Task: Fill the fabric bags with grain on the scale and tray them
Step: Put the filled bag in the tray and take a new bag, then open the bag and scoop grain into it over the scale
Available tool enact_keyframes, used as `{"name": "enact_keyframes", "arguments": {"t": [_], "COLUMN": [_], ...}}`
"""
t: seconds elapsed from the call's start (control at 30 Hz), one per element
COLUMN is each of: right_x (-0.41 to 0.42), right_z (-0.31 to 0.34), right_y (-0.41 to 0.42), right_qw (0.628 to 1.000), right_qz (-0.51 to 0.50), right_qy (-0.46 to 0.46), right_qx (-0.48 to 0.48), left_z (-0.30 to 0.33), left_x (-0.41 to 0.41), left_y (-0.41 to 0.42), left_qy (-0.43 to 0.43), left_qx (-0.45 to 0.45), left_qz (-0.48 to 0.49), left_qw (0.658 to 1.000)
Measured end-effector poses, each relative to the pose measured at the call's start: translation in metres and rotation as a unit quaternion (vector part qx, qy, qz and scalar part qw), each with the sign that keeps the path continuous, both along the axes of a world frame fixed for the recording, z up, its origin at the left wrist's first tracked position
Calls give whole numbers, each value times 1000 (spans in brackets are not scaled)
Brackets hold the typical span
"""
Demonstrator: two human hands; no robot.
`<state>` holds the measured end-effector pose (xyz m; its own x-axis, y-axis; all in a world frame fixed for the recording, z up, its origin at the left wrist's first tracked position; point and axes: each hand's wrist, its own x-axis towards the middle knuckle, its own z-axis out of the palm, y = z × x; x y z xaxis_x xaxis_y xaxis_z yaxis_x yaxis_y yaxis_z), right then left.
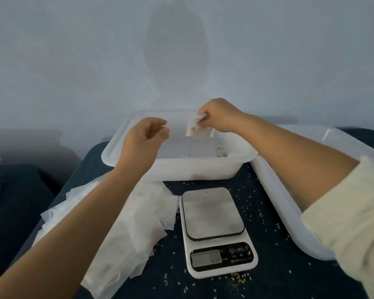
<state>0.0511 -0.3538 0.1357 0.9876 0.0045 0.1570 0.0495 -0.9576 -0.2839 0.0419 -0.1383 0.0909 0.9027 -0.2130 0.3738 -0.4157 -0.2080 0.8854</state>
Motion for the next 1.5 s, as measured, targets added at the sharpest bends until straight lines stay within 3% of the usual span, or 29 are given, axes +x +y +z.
{"name": "enact_keyframes", "arguments": {"t": [0.23,0.43,0.53,0.63,0.77,0.9,0.97,1.07,1.17,1.3,1.5], "right_x": [20,19,13,8,1,-7,-16,-38,-58,-78,-103], "right_z": [-76,-69,-67,-67,-62,-55,-50,-43,-38,-38,-33], "right_y": [9,6,11,11,9,26,44,72,90,98,85], "right_qw": [993,984,969,968,974,981,969,954,940,956,951], "right_qz": [-17,24,30,12,-20,-25,15,123,218,220,180], "right_qy": [101,179,247,252,221,44,7,113,237,186,222], "right_qx": [-58,9,-2,5,55,190,247,250,112,48,116], "left_z": [-55,-79,-90,-98,-100,-96,-91,-78,-63,-50,-42], "left_x": [-17,-36,-42,-46,-47,-49,-50,-53,-61,-71,-81], "left_y": [64,87,86,85,86,80,77,75,74,68,55], "left_qy": [20,-41,-83,-85,-65,-82,-59,-4,24,11,2], "left_qx": [177,336,415,458,421,331,276,207,152,122,108], "left_qz": [49,-53,-87,-112,-107,-28,2,9,-16,-19,-47], "left_qw": [983,940,902,878,899,940,959,978,988,992,993]}}
